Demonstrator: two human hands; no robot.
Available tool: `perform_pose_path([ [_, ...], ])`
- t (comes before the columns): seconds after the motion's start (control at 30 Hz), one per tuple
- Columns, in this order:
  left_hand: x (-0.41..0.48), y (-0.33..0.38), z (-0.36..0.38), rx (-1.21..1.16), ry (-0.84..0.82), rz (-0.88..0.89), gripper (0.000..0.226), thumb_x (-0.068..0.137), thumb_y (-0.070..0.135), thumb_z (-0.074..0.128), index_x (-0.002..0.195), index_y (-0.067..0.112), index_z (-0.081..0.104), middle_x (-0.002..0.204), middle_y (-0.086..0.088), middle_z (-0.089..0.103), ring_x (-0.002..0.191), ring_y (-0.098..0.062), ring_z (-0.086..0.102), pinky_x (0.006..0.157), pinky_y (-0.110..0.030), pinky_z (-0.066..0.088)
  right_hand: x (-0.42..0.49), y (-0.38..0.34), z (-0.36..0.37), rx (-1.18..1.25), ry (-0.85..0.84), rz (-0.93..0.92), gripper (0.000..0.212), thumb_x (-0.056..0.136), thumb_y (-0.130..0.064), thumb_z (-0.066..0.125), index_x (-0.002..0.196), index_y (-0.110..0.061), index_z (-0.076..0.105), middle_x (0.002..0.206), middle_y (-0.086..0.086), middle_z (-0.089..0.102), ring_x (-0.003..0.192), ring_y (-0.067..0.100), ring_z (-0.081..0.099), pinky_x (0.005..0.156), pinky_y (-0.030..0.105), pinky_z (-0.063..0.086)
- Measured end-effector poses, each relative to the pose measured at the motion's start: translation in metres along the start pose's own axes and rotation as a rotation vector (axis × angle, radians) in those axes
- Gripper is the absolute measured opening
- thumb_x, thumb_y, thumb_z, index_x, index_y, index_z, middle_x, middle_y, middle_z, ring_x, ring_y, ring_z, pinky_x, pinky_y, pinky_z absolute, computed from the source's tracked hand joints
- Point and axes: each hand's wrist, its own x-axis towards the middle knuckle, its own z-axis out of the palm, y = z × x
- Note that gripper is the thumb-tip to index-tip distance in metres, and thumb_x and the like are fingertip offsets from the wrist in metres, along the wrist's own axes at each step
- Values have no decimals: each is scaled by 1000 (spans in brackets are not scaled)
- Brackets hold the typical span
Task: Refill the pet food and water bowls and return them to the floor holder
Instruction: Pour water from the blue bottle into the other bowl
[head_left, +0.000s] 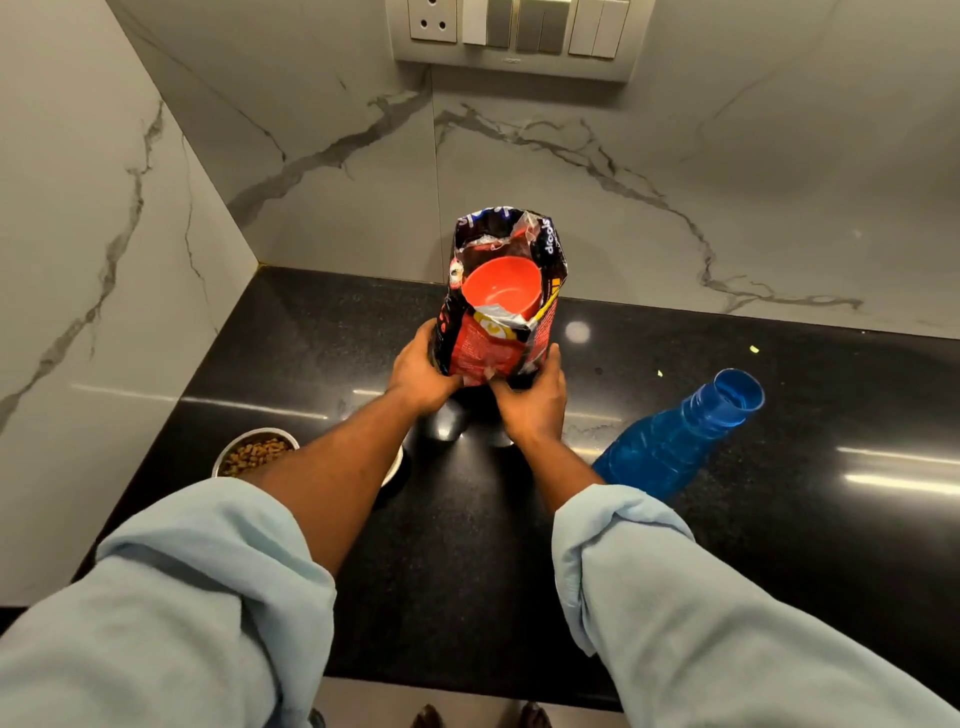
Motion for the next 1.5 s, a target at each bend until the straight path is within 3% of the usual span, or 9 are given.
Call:
perform_pose_path([
  [0.07, -12, -4, 1, 27, 40, -18, 103, 70, 32, 95, 157, 23, 40, 146, -5, 61, 133, -24, 58, 105, -30, 45, -13, -1, -1, 27, 0, 59, 110, 83, -49, 86, 167, -15, 25, 159, 15, 47, 147, 31, 47, 121, 41, 40],
  [0.2, -33, -13, 3, 53, 71, -44, 93, 78, 26, 91, 156, 18, 41, 153, -10, 55, 140, -28, 53, 111, -36, 45, -45, 10, -4, 64, -75, 101, 70, 88, -52, 80, 146, -21, 55, 140, 7, 65, 127, 28, 64, 107, 51, 54],
  [0.4, -72, -15, 12, 47, 47, -88, 66, 84, 35, 86, 141, 17, 58, 144, -6, 61, 128, -27, 61, 108, -41, 51, -87, 27, -34, 53, -116, 97, 30, 97, -42, 73, 115, -18, 70, 110, 3, 72, 103, 27, 72, 90, 53, 62],
  [0.67, -132, -16, 47, -12, -29, -109, 51, 87, 27, 84, 131, 13, 63, 138, -10, 65, 125, -28, 64, 109, -46, 51, -158, 73, -91, 59, -108, 115, 38, 100, -48, 67, 93, -11, 72, 85, 12, 75, 84, 33, 74, 88, 52, 61],
  [0.9, -160, -6, 73, 14, -76, -79, 44, 88, 27, 83, 126, 15, 64, 133, -6, 66, 121, -24, 64, 99, -34, 51, -156, 84, -140, 20, 246, 142, 36, 97, -37, 73, 81, -6, 67, 78, 8, 69, 77, 27, 64, 77, 35, 51],
  [1.03, -163, 7, 75, 27, -82, -64, 40, 89, 30, 82, 122, 16, 65, 121, 0, 65, 119, -23, 61, 97, -39, 56, -145, 84, -162, -79, 341, 70, 33, 91, -35, 78, 102, -9, 60, 99, 10, 66, 93, 30, 64, 88, 43, 54],
  [1.13, -164, 12, 73, 33, -72, -69, 36, 89, 31, 82, 119, 18, 66, 119, -1, 65, 107, -16, 64, 72, -27, 58, -135, 80, -174, -98, 349, -35, 83, 76, -58, 88, 135, -14, 50, 128, 6, 59, 116, 21, 58, 100, 37, 49],
  [1.23, -164, 13, 70, 11, -45, -87, 35, 89, 30, 82, 118, 16, 67, 117, -4, 67, 110, -25, 68, 90, -44, 61, -122, 65, -182, -43, 319, -71, 109, 65, -73, 88, 149, -24, 40, 145, 2, 54, 131, 16, 51, 107, 32, 44],
  [1.5, -165, 0, 51, -28, 18, -166, 39, 86, 27, 85, 118, 12, 67, 120, -6, 67, 116, -27, 65, 102, -48, 56, -84, 16, -177, -38, 217, -325, 87, 78, -80, 73, 145, -35, 39, 136, -2, 61, 125, 18, 60, 105, 43, 54],
])
